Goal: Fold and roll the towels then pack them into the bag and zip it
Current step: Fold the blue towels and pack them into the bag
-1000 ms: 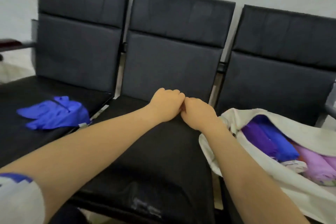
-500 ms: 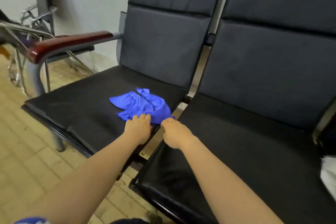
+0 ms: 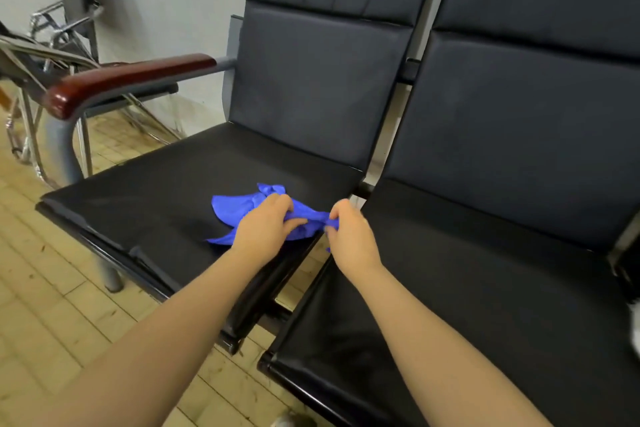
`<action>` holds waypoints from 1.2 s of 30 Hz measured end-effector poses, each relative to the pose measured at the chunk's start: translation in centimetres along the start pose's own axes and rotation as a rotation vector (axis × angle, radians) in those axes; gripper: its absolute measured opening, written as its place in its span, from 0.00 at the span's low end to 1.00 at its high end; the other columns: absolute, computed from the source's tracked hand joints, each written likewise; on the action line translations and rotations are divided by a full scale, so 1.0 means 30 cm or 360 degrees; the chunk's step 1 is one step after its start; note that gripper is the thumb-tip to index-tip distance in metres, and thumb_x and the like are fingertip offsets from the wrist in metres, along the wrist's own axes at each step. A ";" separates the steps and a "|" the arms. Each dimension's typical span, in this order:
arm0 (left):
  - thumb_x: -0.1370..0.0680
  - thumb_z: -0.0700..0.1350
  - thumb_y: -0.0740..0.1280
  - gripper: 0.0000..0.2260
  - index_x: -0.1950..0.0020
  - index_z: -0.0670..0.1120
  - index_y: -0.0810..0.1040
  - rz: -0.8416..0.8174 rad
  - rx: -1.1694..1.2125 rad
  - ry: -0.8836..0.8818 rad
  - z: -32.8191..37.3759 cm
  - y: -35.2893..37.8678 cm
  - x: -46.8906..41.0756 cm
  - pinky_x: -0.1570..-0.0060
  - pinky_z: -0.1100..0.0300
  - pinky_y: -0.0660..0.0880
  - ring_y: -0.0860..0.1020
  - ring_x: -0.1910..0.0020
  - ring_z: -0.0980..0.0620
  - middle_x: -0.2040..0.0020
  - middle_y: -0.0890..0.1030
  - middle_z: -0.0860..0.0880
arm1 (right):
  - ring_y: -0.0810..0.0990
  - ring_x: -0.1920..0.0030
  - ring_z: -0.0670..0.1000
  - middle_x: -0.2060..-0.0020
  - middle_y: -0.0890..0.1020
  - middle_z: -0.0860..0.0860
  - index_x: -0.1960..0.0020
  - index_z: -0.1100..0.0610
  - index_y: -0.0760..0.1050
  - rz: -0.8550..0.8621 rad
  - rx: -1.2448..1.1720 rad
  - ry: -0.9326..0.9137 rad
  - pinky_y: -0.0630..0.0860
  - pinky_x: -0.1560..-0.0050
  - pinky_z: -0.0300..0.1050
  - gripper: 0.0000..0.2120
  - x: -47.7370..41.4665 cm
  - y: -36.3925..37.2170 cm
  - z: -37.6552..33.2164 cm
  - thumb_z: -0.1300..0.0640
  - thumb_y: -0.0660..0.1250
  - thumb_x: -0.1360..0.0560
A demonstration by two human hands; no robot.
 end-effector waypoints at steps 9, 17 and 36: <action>0.20 0.53 0.61 0.12 0.48 0.46 0.78 0.0193 -0.0334 0.0212 0.197 -0.316 -0.172 0.55 0.51 0.72 0.76 0.50 0.43 0.49 0.77 0.46 | 0.72 0.55 0.50 0.51 0.71 0.50 0.47 0.57 0.77 0.0722 -0.0162 0.0174 0.65 0.58 0.37 0.12 -0.041 -0.574 0.074 0.64 0.55 0.21; 0.32 0.57 0.75 0.16 0.63 0.45 0.77 0.0126 0.0335 0.0093 0.488 -0.411 -0.233 0.62 0.55 0.70 0.74 0.62 0.51 0.64 0.77 0.50 | 0.77 0.64 0.49 0.63 0.80 0.51 0.59 0.53 0.77 0.0786 -0.0925 0.0396 0.72 0.66 0.41 0.06 0.142 -1.046 0.309 0.60 0.74 0.29; 0.20 0.36 0.62 0.06 0.45 0.40 0.75 -0.0601 0.1863 -0.0493 0.913 -0.114 0.013 0.59 0.57 0.77 0.76 0.59 0.50 0.56 0.78 0.44 | 0.76 0.57 0.57 0.56 0.79 0.57 0.60 0.59 0.77 0.1157 -0.1279 0.1003 0.74 0.56 0.51 0.04 0.563 -1.327 0.654 0.63 0.70 0.28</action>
Point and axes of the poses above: each hand's wrist, its own x-axis away from the middle knuckle, its own y-axis out of the palm, z = x × y, the point moved 7 cm from there along -x, towards the middle knuckle
